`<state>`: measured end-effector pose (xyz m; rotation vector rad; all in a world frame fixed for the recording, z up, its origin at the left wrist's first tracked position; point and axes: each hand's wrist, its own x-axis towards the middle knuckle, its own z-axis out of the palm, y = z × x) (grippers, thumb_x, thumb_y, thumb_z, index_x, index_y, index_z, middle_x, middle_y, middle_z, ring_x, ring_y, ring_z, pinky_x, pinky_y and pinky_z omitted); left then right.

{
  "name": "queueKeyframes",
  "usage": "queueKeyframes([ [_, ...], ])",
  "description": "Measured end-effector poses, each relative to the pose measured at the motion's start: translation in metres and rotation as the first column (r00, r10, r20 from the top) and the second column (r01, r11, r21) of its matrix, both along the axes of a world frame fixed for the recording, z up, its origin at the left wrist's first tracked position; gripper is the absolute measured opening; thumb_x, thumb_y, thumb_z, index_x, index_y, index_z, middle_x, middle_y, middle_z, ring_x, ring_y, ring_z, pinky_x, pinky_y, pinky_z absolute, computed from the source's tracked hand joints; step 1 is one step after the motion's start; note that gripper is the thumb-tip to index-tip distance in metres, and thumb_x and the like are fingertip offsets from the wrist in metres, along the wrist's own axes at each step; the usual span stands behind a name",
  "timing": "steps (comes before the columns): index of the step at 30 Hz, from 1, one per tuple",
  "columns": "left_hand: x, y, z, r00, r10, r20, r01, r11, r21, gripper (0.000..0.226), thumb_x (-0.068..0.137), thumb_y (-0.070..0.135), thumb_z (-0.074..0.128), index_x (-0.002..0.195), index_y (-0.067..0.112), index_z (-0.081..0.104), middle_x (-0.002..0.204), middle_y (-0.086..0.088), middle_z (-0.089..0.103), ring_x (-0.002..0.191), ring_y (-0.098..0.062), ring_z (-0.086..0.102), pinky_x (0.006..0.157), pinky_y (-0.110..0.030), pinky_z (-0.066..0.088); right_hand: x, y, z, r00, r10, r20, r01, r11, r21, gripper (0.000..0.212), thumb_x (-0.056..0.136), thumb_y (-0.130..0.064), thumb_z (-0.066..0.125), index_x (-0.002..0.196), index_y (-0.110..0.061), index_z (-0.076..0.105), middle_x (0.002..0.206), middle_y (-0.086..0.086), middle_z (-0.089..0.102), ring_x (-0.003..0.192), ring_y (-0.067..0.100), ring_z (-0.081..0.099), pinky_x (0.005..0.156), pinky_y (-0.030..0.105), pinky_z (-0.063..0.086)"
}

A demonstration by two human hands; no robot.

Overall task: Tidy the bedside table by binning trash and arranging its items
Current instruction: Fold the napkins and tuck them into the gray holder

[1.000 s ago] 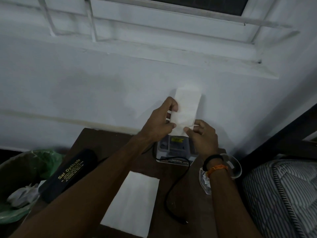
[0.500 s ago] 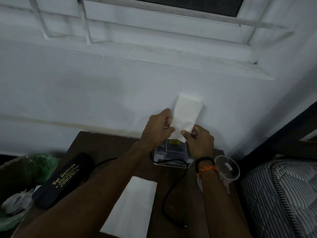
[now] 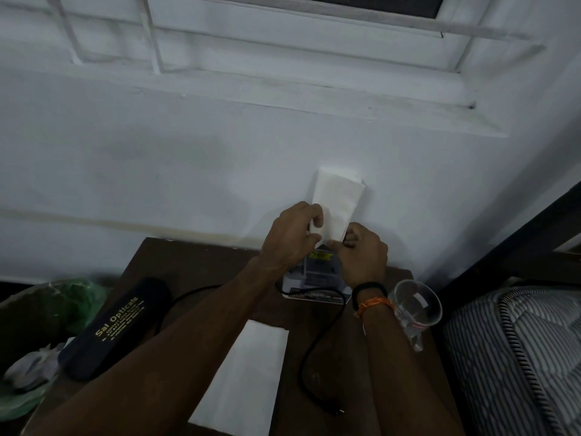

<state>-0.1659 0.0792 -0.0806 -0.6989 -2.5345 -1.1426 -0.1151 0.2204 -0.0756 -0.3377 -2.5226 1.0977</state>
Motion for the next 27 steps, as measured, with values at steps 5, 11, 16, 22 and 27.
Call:
queueKeyframes([
  [5, -0.002, 0.0, -0.004, 0.999, -0.029, -0.027, 0.028, 0.999, -0.032, 0.028, 0.071, 0.007, 0.077, 0.085, 0.012, 0.054, 0.089, -0.002, 0.055, 0.077, -0.023, 0.055, 0.065, -0.045, 0.054, 0.001, -0.002, -0.003, 0.998, -0.053, 0.019, 0.051, 0.996, 0.069, 0.024, 0.076, -0.019, 0.083, 0.072, -0.011, 0.06, 0.081, 0.009, 0.072, 0.072, 0.015, 0.057, 0.05, 0.012, 0.029],
  [11, -0.001, 0.004, -0.009, 0.995, -0.036, -0.096, 0.032, 0.998, -0.048, 0.028, 0.071, -0.002, 0.074, 0.083, 0.009, 0.051, 0.093, -0.004, 0.048, 0.076, -0.024, 0.052, 0.062, -0.044, 0.054, 0.001, -0.002, -0.004, 0.997, -0.076, 0.03, 0.074, 0.995, 0.062, 0.025, 0.078, -0.021, 0.082, 0.074, -0.014, 0.058, 0.085, 0.012, 0.073, 0.077, 0.023, 0.064, 0.051, 0.013, 0.03],
  [16, 0.002, 0.007, -0.01, 0.99, 0.01, -0.138, -0.038, 0.978, -0.207, 0.019, 0.073, -0.004, 0.069, 0.08, 0.005, 0.053, 0.087, -0.011, 0.05, 0.07, -0.026, 0.048, 0.055, -0.045, 0.051, 0.0, -0.001, -0.004, 0.998, -0.054, 0.037, 0.051, 0.995, 0.082, 0.02, 0.08, -0.02, 0.079, 0.092, -0.006, 0.07, 0.094, 0.009, 0.075, 0.089, 0.026, 0.069, 0.064, 0.015, 0.04],
  [22, -0.002, 0.006, 0.004, 0.999, 0.007, -0.051, -0.022, 0.953, -0.304, 0.022, 0.069, 0.006, 0.073, 0.073, 0.014, 0.053, 0.075, -0.007, 0.059, 0.076, -0.028, 0.053, 0.071, -0.043, 0.047, -0.002, 0.005, -0.001, 0.997, -0.003, 0.078, -0.009, 0.989, 0.145, 0.013, 0.081, -0.005, 0.067, 0.071, -0.001, 0.059, 0.068, 0.006, 0.061, 0.07, 0.022, 0.057, 0.058, 0.022, 0.035],
  [27, -0.002, -0.001, 0.01, 0.994, -0.082, 0.073, 0.097, 0.965, -0.245, 0.018, 0.06, 0.006, 0.054, 0.064, 0.021, 0.045, 0.065, -0.005, 0.061, 0.065, -0.029, 0.058, 0.064, -0.043, 0.051, -0.004, 0.003, -0.004, 0.996, -0.042, 0.084, 0.024, 0.979, 0.203, 0.012, 0.08, -0.006, 0.067, 0.072, -0.001, 0.06, 0.071, 0.013, 0.065, 0.07, 0.03, 0.06, 0.057, 0.025, 0.036],
])
